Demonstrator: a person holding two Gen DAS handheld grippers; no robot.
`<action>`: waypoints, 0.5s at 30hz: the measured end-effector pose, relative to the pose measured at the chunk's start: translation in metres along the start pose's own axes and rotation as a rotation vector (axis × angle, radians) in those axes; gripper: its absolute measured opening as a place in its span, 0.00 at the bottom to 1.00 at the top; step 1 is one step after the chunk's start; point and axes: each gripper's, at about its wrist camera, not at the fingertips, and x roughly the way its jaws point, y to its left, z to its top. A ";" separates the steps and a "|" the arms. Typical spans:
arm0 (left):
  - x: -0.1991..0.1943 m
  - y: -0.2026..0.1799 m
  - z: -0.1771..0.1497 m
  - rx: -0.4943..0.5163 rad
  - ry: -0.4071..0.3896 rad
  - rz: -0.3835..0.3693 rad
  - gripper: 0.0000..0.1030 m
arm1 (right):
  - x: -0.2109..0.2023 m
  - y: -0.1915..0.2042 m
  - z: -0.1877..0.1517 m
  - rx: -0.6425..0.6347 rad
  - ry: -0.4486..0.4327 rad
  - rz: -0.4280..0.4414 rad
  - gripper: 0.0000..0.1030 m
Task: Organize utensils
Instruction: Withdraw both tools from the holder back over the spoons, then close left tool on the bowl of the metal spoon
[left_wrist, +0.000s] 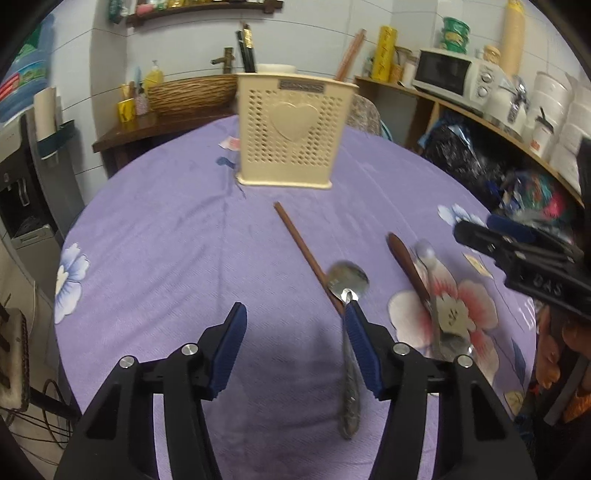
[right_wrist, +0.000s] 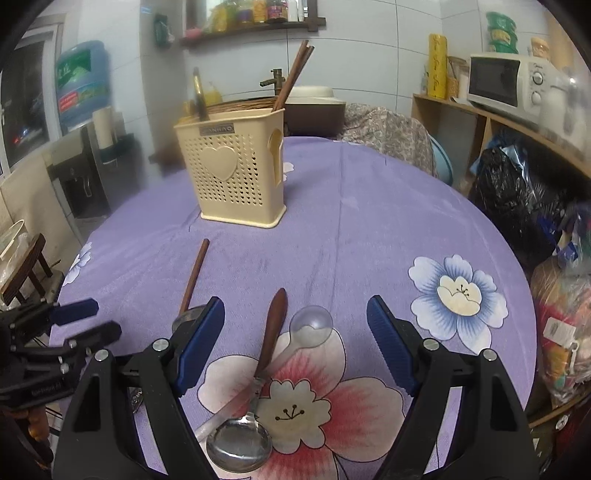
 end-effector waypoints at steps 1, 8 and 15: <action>0.001 -0.004 -0.002 0.013 0.008 -0.004 0.52 | 0.000 0.000 0.000 0.003 -0.001 -0.001 0.77; 0.021 -0.022 -0.009 0.057 0.071 -0.037 0.46 | 0.000 -0.003 -0.002 0.022 0.001 0.009 0.77; 0.042 -0.030 -0.004 0.048 0.129 -0.058 0.39 | -0.002 -0.007 -0.004 0.033 0.008 0.014 0.77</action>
